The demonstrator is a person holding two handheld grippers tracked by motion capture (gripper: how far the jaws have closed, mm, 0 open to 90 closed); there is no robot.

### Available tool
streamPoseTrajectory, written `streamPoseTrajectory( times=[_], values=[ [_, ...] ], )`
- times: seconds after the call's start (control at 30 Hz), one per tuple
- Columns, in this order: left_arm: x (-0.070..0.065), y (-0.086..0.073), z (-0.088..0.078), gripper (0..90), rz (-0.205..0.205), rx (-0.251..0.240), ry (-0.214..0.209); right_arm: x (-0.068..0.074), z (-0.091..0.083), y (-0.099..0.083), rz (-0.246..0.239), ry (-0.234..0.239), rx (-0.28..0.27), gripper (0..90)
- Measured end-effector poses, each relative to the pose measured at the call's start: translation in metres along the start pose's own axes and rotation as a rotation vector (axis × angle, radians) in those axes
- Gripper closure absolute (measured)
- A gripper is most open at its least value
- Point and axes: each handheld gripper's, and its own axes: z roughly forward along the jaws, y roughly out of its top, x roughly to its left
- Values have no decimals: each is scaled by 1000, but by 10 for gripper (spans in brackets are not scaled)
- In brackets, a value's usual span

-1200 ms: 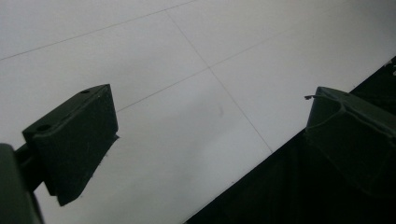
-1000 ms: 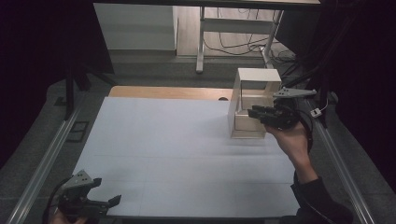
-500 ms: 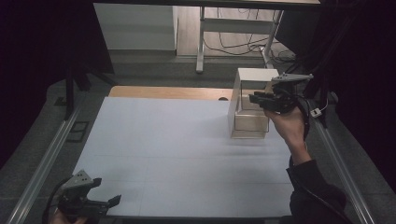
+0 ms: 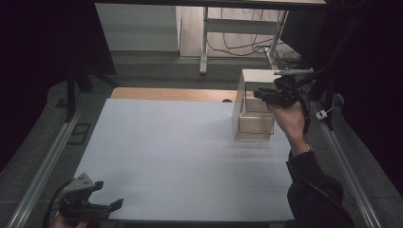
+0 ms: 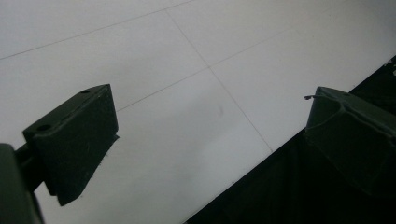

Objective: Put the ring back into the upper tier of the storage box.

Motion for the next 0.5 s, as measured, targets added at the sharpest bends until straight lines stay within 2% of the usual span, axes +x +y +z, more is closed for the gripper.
streamPoseTrajectory(
  times=[0.13, 0.33, 0.5],
  values=[
    [0, 0, 0, 29, 0, 1, 1, -2, 7, 3, 12, -12, 2, 702],
    [0, 0, 0, 30, -1, 2, 2, -2, 17, 7, -5, -47, 16, 700],
    [0, 0, 0, 32, -2, 4, 2, -4, 26, 9, 1, -62, 31, 700]
  ],
)
